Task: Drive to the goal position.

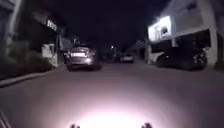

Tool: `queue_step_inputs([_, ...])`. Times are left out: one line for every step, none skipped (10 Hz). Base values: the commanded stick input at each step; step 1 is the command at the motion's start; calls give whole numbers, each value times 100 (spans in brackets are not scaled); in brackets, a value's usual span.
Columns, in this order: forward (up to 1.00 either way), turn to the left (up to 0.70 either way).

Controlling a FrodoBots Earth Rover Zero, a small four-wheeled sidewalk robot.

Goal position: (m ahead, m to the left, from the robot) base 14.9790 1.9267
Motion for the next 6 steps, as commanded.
queue_step_inputs([100,0])
queue_step_inputs([100,0])
queue_step_inputs([100,0])
queue_step_inputs([100,0])
queue_step_inputs([100,0])
queue_step_inputs([100,-11])
